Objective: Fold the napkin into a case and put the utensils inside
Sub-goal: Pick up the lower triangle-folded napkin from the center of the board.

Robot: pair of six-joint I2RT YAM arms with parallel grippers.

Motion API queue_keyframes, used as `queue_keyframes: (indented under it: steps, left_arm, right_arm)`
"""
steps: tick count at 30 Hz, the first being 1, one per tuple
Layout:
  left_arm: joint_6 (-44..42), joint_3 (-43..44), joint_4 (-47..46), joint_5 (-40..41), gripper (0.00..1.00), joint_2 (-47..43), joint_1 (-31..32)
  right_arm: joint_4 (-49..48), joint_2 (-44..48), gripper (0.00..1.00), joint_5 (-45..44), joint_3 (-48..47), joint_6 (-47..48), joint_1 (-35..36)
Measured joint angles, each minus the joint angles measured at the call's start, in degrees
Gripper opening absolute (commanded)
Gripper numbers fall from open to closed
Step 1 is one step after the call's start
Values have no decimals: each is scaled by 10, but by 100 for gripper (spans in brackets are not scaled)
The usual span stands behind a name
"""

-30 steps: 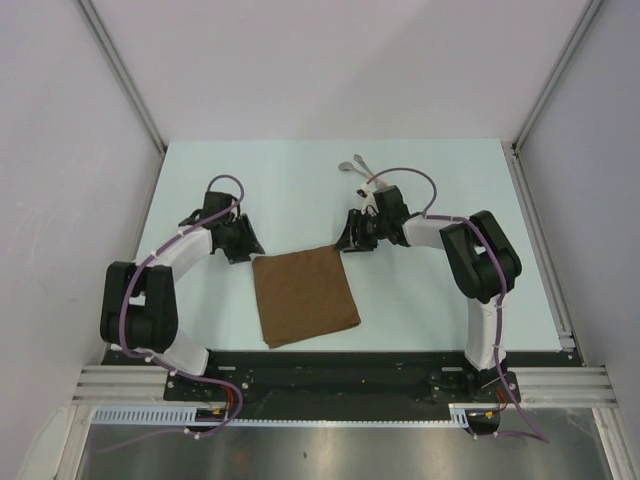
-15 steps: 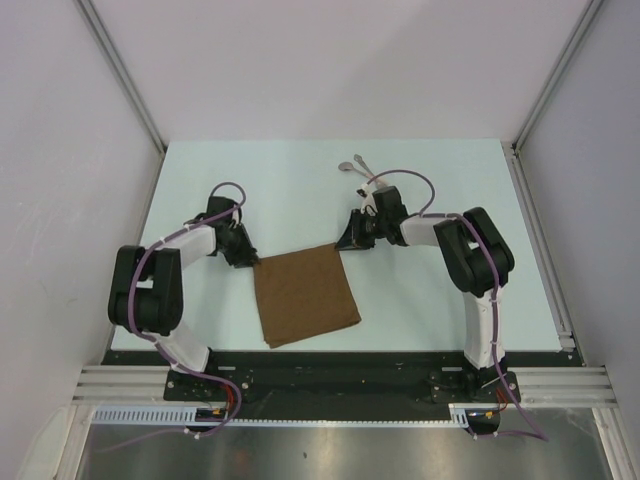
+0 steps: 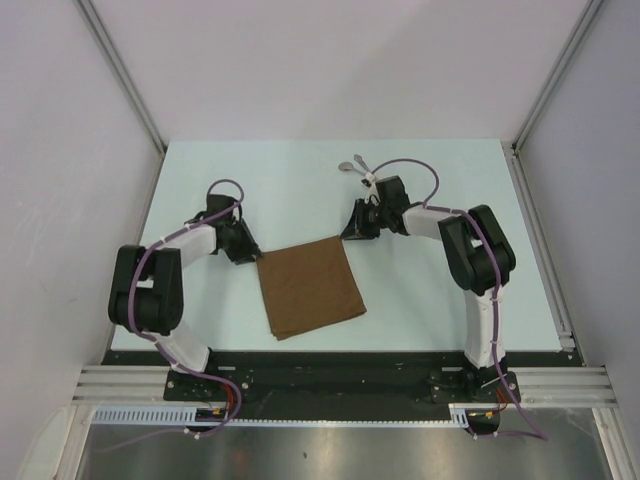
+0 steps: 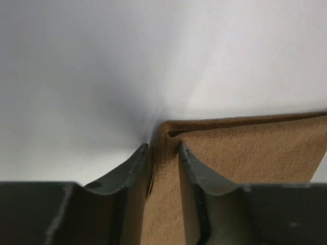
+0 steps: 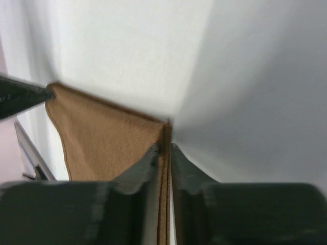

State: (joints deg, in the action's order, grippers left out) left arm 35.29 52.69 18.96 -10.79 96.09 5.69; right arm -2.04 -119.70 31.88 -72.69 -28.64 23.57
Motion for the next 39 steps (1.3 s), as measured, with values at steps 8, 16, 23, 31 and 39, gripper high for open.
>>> queue_keyframes:
  steps: [8,16,23,31,39]
  left_arm:
    - [-37,9,81,89,58,-215,4]
    - [-30,7,104,165,59,-432,9]
    - [25,40,199,238,59,-417,9]
    - [59,90,268,290,60,-402,10]
    - [88,124,319,326,61,-370,28]
  right_arm:
    - [205,61,68,-210,-70,47,31]
    - [339,106,68,-367,-165,16,222]
    - [385,1,52,-425,-317,-23,373]
    - [427,-148,53,-459,-466,-45,425]
    - [467,-178,52,-482,-477,-67,439]
